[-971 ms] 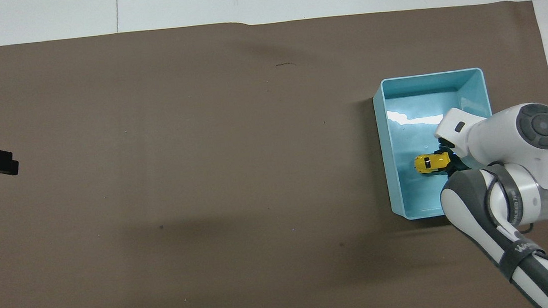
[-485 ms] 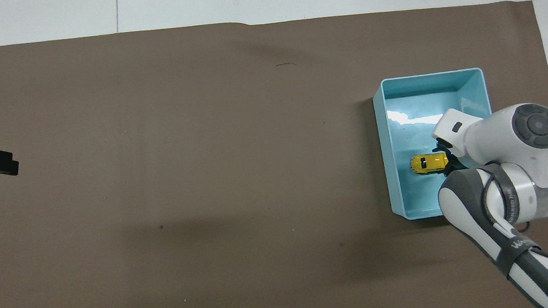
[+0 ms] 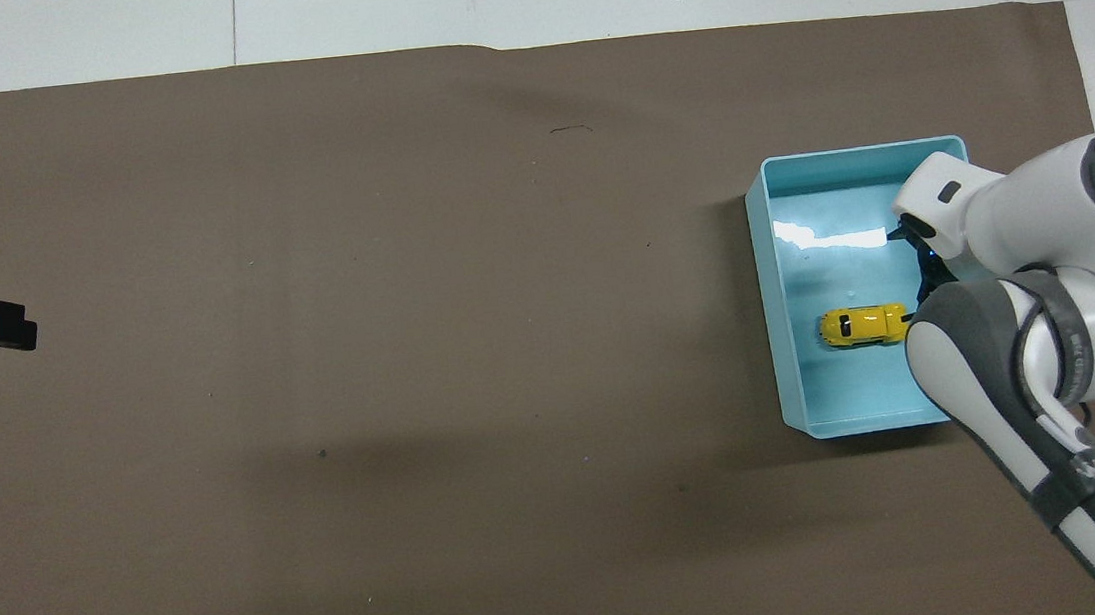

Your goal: Wind up and store yellow beetle car

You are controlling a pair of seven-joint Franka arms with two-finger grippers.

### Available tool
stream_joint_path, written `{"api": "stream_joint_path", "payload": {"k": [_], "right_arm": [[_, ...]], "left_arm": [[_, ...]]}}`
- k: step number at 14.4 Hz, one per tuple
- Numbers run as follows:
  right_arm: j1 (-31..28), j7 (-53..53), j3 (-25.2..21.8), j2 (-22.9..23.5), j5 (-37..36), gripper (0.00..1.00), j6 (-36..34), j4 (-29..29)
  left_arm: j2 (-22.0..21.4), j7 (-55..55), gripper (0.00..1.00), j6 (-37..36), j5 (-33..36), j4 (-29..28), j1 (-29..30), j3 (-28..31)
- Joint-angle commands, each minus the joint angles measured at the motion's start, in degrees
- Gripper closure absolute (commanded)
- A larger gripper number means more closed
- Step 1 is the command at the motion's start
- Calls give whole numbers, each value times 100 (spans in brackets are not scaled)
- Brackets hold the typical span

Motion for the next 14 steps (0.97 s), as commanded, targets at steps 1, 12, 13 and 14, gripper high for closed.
{"api": "stream_joint_path", "payload": {"k": [1,12,13,14], "right_arm": [[-13,703,101,47,398,0,-468,454],[321,5894,76,-639,479,0,-1628,1255],[269,6431,66,-648,471,0,-1856,1395],[251,6863,66,-639,462,0,-2084,1570]], "left_arm": [[-168,24,0,-10,-64,-180,48,-10],[-176,32,0,-27,-73,-180,48,-10],[-176,41,0,-45,-73,-180,39,-10],[-176,41,0,-62,-73,-180,47,-10]]}}
